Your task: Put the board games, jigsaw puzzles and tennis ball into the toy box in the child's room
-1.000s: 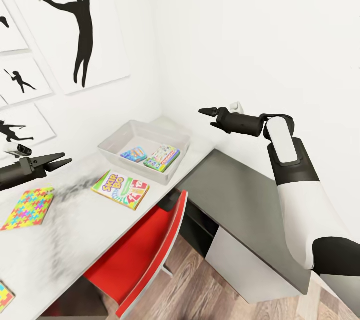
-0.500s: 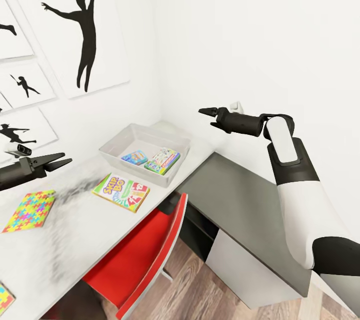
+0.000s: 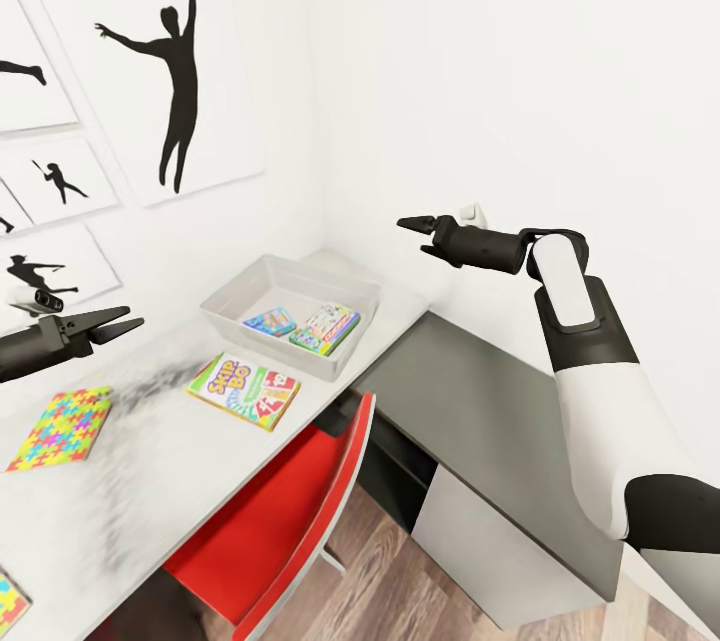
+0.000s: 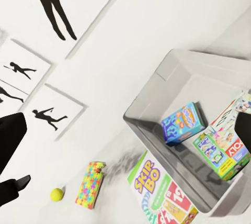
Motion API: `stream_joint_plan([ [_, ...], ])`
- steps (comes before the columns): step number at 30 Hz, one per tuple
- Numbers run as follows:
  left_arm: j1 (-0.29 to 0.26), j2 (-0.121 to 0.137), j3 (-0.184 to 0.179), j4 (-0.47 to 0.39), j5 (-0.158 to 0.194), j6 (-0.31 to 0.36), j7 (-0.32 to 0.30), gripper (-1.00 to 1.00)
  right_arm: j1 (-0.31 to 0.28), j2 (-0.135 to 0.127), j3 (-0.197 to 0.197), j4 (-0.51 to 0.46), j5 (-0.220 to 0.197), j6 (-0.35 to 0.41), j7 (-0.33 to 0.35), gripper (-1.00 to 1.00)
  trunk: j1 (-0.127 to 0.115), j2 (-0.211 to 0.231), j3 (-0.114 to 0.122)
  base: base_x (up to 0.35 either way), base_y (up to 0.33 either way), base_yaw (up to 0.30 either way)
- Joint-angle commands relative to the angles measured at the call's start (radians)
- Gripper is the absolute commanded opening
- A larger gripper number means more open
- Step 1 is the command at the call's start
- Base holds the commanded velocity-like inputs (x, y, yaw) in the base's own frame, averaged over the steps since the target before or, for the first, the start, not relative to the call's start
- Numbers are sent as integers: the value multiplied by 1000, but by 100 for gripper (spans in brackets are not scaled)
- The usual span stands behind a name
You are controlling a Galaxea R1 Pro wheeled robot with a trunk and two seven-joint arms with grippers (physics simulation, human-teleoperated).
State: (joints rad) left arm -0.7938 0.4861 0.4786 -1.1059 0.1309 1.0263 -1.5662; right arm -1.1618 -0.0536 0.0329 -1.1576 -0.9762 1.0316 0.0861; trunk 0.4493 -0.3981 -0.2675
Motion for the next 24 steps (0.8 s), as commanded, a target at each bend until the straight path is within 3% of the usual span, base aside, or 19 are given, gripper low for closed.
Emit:
stream_joint_plan([
  [1, -1, 0, 0, 0, -2, 11, -5, 100, -1, -1, 1, 0, 10, 2, 9, 100, 1, -2, 0, 0, 0, 0],
  [24, 1, 1, 12, 0, -1, 11, -5, 100, 1, 1, 1, 0, 10, 2, 10, 100, 1, -2, 38, 0, 0, 0],
])
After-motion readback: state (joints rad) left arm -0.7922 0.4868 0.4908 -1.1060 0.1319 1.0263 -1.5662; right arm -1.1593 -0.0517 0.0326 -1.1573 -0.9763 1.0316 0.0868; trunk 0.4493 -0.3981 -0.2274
